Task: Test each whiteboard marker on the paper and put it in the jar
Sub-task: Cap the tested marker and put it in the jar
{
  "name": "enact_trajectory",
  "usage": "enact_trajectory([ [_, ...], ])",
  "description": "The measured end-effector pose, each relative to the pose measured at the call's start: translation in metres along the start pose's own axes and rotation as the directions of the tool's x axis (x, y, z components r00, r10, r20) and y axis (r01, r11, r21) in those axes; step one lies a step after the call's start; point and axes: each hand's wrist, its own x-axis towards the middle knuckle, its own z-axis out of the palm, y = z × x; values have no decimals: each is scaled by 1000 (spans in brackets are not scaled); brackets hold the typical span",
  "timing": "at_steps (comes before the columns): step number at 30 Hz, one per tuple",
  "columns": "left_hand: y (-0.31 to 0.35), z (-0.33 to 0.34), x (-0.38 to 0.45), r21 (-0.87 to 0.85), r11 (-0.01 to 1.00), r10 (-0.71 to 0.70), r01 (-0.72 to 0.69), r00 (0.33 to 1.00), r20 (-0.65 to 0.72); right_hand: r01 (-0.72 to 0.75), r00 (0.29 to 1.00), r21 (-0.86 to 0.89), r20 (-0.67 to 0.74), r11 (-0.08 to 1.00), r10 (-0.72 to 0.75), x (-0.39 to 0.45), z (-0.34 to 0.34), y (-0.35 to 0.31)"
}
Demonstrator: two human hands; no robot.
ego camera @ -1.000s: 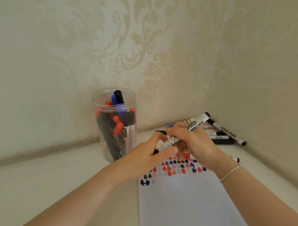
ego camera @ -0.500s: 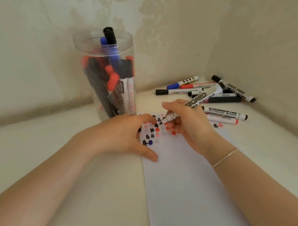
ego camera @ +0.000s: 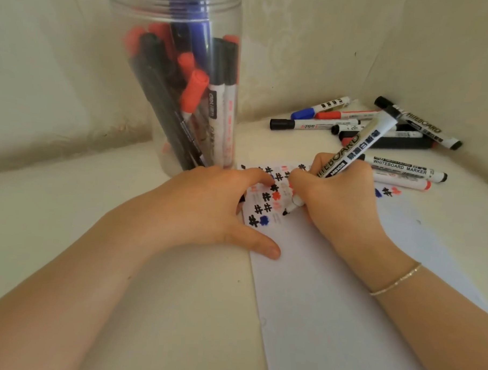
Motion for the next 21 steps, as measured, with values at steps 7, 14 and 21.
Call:
enact_trajectory([
  [7,0,-1,0,25,1000,-3,4,1000,-4,25,999,-36,21,999,-25,-1,0,-3],
  [14,0,-1,0,23,1000,-15,15,1000,0,34,999,-51,40,998,-32,-4,1,-4],
  [21,-1,0,1,12,1000,-15,15,1000,0,21,999,-13,24,1000,-21,-2,-1,-4],
])
